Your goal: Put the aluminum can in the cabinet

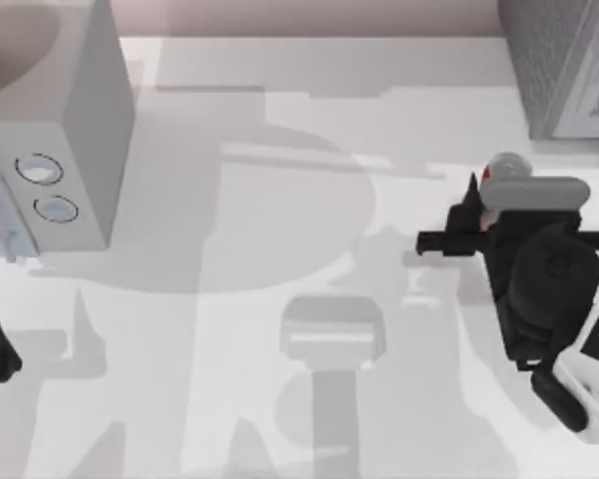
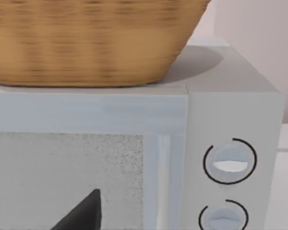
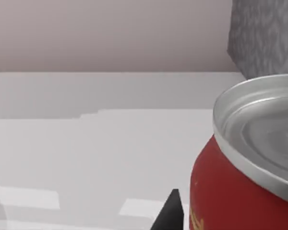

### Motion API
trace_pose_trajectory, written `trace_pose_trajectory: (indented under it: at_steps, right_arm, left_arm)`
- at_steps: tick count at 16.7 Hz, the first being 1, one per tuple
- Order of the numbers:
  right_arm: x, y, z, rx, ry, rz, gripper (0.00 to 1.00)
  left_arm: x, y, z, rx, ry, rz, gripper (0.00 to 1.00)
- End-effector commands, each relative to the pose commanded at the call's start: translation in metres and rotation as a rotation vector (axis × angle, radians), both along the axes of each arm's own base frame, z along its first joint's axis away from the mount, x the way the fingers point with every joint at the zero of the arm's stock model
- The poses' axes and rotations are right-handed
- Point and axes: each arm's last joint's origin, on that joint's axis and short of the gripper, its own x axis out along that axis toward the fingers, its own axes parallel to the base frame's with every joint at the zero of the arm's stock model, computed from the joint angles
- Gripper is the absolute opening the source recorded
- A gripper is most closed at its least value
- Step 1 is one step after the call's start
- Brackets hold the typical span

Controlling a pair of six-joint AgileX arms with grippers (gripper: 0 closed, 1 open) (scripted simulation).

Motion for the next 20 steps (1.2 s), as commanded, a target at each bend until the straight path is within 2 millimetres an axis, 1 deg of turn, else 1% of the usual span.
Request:
trace_pose_trajectory:
  at_steps: [3,12,20]
  right_arm:
    - [0.001,0.0,0.012,-0.008,0.019,0.0,0.0]
    - [0.004,0.002,0.066,0.008,-0.01,0.001,0.0]
    - [-0.006,-0.003,0.108,0.0,0.008,0.0,0.0]
  left_arm:
    - [0.0,0.0,0.0,0.0,0.0,0.0,1.0]
    - [0.0,0.0,0.0,0.0,0.0,0.0,1.0]
    - [0.0,0.0,0.0,0.0,0.0,0.0,1.0]
